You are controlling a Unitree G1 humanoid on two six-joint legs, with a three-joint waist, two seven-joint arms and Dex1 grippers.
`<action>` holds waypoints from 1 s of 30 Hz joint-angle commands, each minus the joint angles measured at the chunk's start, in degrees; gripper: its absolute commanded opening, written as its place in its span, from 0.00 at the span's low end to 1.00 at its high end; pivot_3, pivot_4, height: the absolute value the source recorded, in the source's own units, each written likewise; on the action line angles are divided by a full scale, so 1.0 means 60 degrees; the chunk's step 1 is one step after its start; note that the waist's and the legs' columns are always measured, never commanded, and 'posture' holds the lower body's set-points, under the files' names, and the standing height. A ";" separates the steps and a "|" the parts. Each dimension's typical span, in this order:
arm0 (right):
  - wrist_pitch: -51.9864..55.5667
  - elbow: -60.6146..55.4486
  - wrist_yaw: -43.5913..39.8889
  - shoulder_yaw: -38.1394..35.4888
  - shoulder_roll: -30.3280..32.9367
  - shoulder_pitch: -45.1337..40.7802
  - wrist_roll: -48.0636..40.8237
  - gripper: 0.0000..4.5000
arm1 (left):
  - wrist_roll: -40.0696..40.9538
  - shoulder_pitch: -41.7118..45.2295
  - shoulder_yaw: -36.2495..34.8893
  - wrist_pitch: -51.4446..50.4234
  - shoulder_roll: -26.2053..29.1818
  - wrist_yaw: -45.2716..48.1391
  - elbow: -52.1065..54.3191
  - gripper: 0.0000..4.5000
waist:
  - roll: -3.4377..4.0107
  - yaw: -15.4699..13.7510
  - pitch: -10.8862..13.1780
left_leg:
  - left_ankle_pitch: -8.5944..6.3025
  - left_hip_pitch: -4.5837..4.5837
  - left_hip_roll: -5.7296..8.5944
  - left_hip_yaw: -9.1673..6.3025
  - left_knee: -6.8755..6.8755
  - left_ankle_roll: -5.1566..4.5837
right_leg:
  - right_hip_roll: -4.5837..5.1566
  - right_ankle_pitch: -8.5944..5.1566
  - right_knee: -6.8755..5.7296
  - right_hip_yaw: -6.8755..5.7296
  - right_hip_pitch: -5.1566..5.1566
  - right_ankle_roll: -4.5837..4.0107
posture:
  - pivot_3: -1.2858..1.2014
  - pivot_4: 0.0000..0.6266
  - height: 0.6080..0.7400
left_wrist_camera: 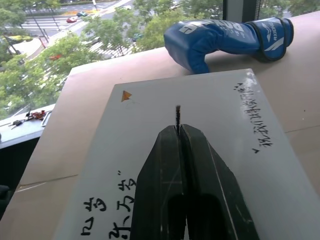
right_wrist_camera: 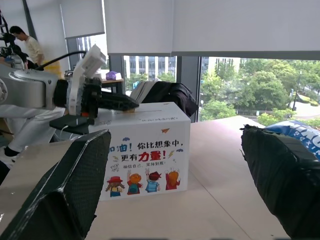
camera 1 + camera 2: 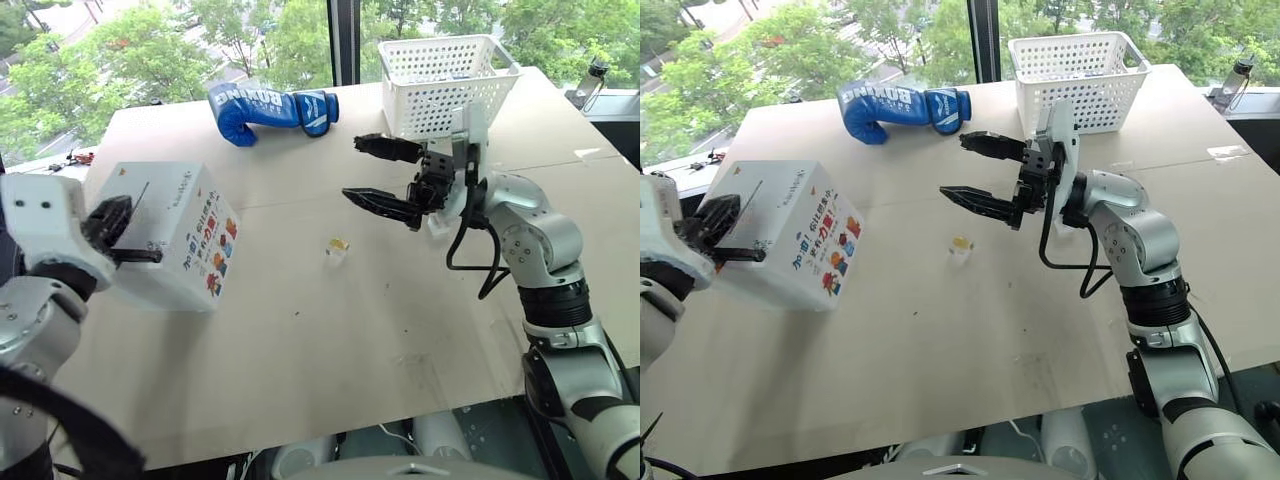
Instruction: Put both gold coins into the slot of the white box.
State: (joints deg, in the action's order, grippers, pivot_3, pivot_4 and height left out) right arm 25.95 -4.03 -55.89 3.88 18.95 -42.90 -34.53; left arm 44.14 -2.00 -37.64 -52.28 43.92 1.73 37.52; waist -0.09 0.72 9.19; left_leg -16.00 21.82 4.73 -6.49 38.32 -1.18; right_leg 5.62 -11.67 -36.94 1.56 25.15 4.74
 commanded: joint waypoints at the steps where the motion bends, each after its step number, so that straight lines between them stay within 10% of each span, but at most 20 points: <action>1: -0.0169 -0.0441 0.0016 -0.0251 -0.0042 -0.0099 -0.0177 0.99 | 0.0097 -0.0181 0.0505 -0.0550 -0.0135 0.0232 -0.0069 0.00 | 0.0003 0.0003 -0.0002 | 0.0000 -0.0002 0.0001 0.0000 0.0000 0.0000 | 0.0000 0.0000 0.0000 0.0001 -0.0002 0.0000 | 0.52 0.24 0.85; 8: -0.0141 -0.0455 -0.0003 -0.0258 -0.0028 -0.0122 -0.0214 0.99 | -0.0174 -0.0123 0.0266 -0.0645 -0.0382 0.0055 -0.0192 0.00 | 0.0032 0.0011 -0.0019 | 0.0000 -0.0004 0.0001 0.0000 0.0000 0.0000 | 0.0001 0.0000 0.0000 0.0000 -0.0003 0.0000 | 0.52 0.24 0.85; 11: -0.0115 -0.0452 -0.0036 -0.0247 -0.0009 -0.0137 -0.0230 1.00 | -0.0289 -0.0030 0.0226 -0.0613 -0.0448 0.0033 -0.0241 0.16 | 0.0035 0.0010 -0.0021 | 0.0000 -0.0007 0.0001 -0.0001 0.0000 0.0001 | 0.0001 0.0000 0.0000 0.0000 -0.0004 0.0000 | 0.52 0.24 0.85; 18: 0.0023 -0.0523 -0.0210 -0.0223 0.0085 -0.0127 -0.0378 1.00 | -0.1106 0.0173 0.0283 0.0109 -0.0556 0.0074 -0.0238 0.90 | 0.0034 0.0008 -0.0021 | 0.0001 -0.0006 0.0001 -0.0005 -0.0001 0.0002 | 0.0001 0.0000 -0.0001 -0.0004 -0.0005 0.0000 | 0.52 0.24 0.85; 30: -0.1832 0.1290 -0.0337 0.1710 0.0321 0.0784 0.2530 1.00 | 0.3904 0.0336 -0.1378 0.0513 -0.0290 0.2359 0.1299 0.90 | -0.0076 0.0197 -0.0017 | 0.0000 0.0018 -0.0002 -0.0016 0.0004 0.0001 | 0.0007 0.0000 0.0023 -0.0021 0.0004 0.0000 | 0.52 0.24 0.85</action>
State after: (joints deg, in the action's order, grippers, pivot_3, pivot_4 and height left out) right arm 19.01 2.75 -59.29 13.26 21.47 -37.92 -22.53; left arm 62.93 1.98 -43.94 -48.50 40.53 12.76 42.77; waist -0.54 1.90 9.09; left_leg -16.00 21.95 4.70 -6.53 38.31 -1.17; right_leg 5.64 -11.68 -36.81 1.50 25.26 4.74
